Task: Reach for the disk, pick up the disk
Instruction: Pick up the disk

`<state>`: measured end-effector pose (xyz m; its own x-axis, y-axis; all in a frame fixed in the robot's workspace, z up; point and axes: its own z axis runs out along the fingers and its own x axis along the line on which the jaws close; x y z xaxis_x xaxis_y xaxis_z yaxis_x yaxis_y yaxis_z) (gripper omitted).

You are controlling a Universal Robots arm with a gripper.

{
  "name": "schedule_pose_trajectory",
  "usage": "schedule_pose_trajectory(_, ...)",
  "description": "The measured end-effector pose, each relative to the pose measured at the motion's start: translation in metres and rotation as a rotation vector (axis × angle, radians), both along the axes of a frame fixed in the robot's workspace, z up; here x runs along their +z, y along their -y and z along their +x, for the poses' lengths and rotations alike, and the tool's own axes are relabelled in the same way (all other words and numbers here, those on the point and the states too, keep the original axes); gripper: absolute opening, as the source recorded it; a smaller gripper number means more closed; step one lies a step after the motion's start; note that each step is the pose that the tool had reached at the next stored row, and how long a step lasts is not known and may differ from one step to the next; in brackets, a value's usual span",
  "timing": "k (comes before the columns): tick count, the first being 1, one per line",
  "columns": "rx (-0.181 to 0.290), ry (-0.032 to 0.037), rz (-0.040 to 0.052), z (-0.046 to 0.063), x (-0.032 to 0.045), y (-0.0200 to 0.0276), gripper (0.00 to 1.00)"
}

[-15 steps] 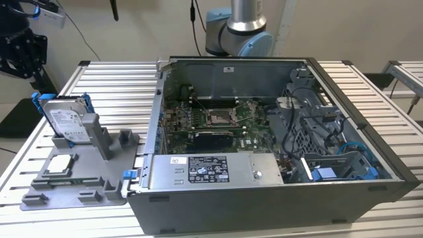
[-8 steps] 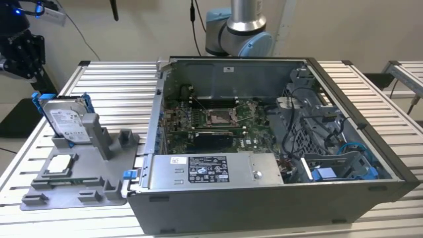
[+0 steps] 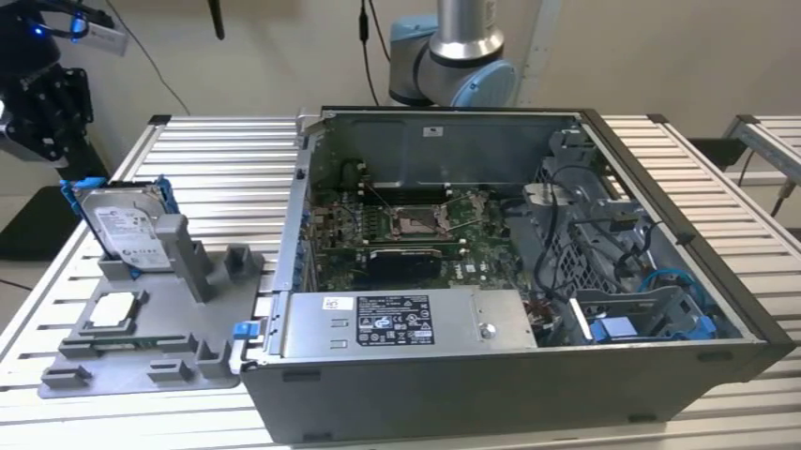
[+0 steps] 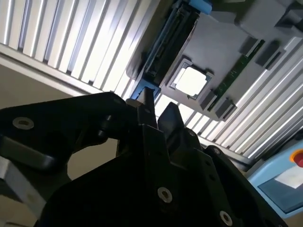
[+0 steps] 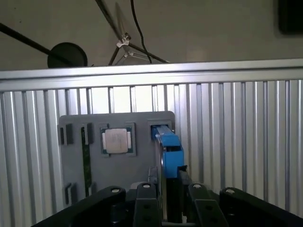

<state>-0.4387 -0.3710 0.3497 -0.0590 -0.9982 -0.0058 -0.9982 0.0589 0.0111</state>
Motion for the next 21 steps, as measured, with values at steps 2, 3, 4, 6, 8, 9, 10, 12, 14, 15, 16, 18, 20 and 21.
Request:
schedule_pose_trajectory(2,0.003,0.0001,0.0001,0.000,-0.0038,-0.0001,1.00)
schedule_pose_trajectory(3,0.010,0.0001,0.0001,0.000,-0.0055,0.0000,1.00)
schedule_pose_trajectory(4,0.021,0.0000,0.0001,0.000,-0.0073,0.0000,1.00)
schedule_pose_trajectory(6,0.049,0.0000,0.0001,0.000,-0.0109,-0.0001,1.00)
schedule_pose_trajectory(8,0.071,0.0001,0.0001,0.000,-0.0146,0.0000,1.00)
schedule_pose_trajectory(9,0.079,0.0000,0.0001,0.000,-0.0164,-0.0001,1.00)
schedule_pose_trajectory(10,0.085,0.0001,0.0001,0.000,-0.0184,-0.0001,1.00)
schedule_pose_trajectory(12,0.094,0.0002,0.0001,0.000,-0.0218,-0.0001,1.00)
schedule_pose_trajectory(14,0.104,0.0002,0.0001,0.000,-0.0255,-0.0001,1.00)
schedule_pose_trajectory(15,0.104,0.0003,0.0000,0.000,-0.0275,-0.0001,1.00)
schedule_pose_trajectory(16,0.104,0.0003,0.0000,0.000,-0.0293,0.0000,1.00)
schedule_pose_trajectory(18,0.104,0.0004,0.0001,0.000,-0.0330,0.0000,1.00)
schedule_pose_trajectory(20,0.104,0.0003,0.0000,0.000,-0.0364,-0.0001,1.00)
schedule_pose_trajectory(21,0.104,0.0002,0.0000,0.000,-0.0383,0.0000,1.00)
